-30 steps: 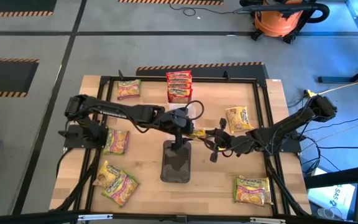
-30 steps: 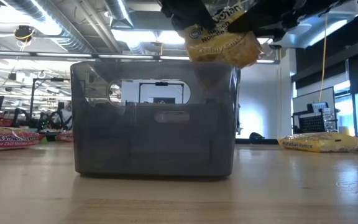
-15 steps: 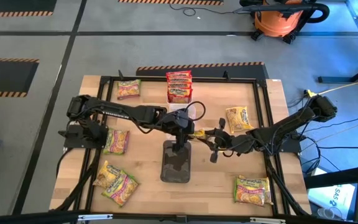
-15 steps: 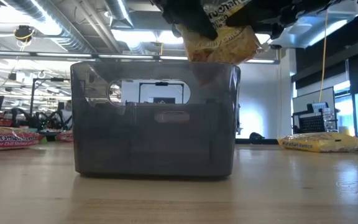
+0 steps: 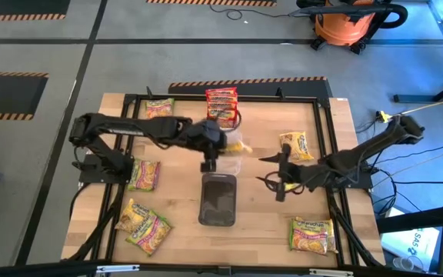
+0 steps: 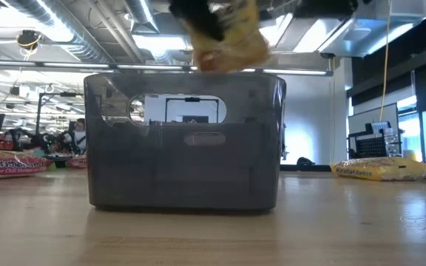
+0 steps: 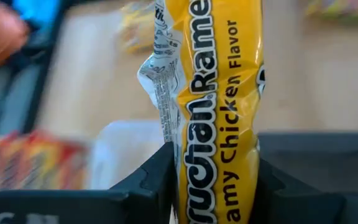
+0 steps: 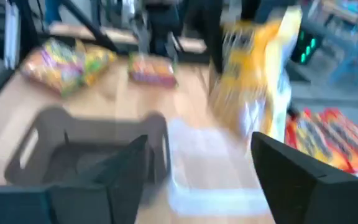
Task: Sort Maruchan noodles
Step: Put the yellow noodle pack into the transparent bin
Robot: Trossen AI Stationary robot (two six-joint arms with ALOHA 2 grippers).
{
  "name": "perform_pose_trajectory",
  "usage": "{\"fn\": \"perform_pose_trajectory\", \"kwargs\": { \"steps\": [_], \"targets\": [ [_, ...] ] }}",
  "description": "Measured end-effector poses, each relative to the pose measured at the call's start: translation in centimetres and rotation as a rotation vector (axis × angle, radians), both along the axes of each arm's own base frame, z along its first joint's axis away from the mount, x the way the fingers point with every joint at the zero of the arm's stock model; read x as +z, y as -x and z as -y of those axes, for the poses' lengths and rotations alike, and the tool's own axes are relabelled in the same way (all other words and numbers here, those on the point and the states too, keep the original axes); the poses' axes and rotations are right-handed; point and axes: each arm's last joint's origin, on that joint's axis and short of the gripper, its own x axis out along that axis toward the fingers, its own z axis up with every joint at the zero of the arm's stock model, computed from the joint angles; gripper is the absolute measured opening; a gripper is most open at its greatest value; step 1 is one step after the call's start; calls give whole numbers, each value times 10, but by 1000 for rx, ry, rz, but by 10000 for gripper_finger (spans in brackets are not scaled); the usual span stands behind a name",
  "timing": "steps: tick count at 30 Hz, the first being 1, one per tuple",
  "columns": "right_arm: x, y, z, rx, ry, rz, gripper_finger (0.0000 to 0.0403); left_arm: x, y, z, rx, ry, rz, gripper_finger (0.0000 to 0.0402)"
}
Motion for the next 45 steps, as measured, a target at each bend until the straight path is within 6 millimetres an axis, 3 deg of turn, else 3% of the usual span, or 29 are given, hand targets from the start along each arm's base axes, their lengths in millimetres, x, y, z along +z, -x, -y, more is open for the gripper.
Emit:
{"fn": "perform_pose_trajectory", "kwargs": {
  "steps": [4,9,14,20,39,45],
  "targets": [
    [-3,16,8,-35,-42,-71,279,-5,6,-29,46,-33,-74,114],
    [-29,22,12,-97,-62,-151,275,-30,-2,-70,43,40,-155,114],
    [-53,25,13,-136,-112,-185,263,-46,-8,-93,26,98,-175,114],
    [-64,27,14,-154,-130,-192,253,-70,-18,-101,0,126,-227,114],
    [-66,26,13,-147,-146,-179,253,-135,-37,-123,-2,213,-358,114],
    [-65,25,13,-140,-150,-177,253,-139,-40,-126,-12,205,-348,143]
  ]
}}
